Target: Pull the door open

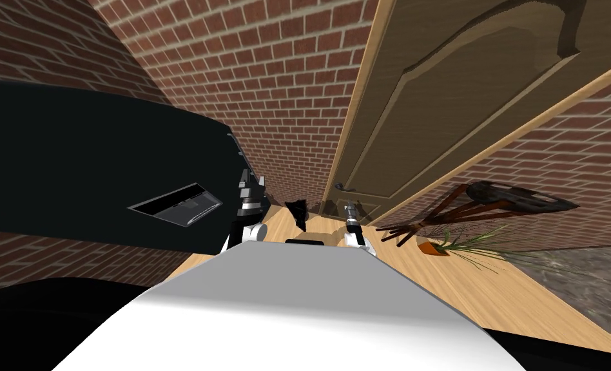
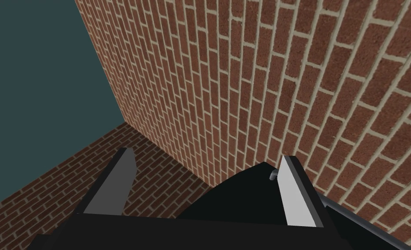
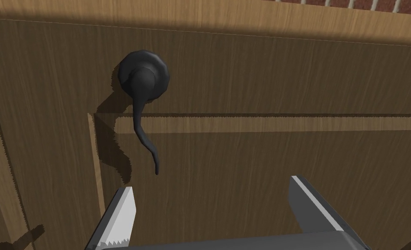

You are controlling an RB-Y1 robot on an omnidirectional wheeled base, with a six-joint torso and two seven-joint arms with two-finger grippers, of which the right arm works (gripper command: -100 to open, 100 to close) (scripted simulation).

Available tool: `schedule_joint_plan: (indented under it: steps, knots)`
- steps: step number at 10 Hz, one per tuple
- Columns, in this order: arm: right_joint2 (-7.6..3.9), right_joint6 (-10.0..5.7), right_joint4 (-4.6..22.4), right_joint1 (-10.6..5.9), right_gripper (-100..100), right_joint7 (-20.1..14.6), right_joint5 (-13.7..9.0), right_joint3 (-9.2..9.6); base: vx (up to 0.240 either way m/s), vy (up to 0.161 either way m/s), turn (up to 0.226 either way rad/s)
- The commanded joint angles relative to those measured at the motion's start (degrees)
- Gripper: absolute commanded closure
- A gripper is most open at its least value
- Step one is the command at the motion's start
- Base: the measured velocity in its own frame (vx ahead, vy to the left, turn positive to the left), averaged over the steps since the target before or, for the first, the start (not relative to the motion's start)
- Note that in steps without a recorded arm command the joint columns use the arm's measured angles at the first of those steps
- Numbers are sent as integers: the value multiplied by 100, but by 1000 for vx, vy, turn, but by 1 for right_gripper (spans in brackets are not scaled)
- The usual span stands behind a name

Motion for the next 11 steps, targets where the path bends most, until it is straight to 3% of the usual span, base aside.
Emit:
schedule_joint_plan:
  steps: [1,4,10,11]
  knots:
    - [4,-29,193,-70,-100,5,-11,-31,84,-29,43]
    - [-32,-54,637,-232,-100,-13,-52,-114,116,-58,63]
    - [-78,-88,1228,-447,-100,-36,-107,-225,95,-47,45]
    - [-84,-94,1164,-414,-100,-45,-102,-210,40,-23,12]
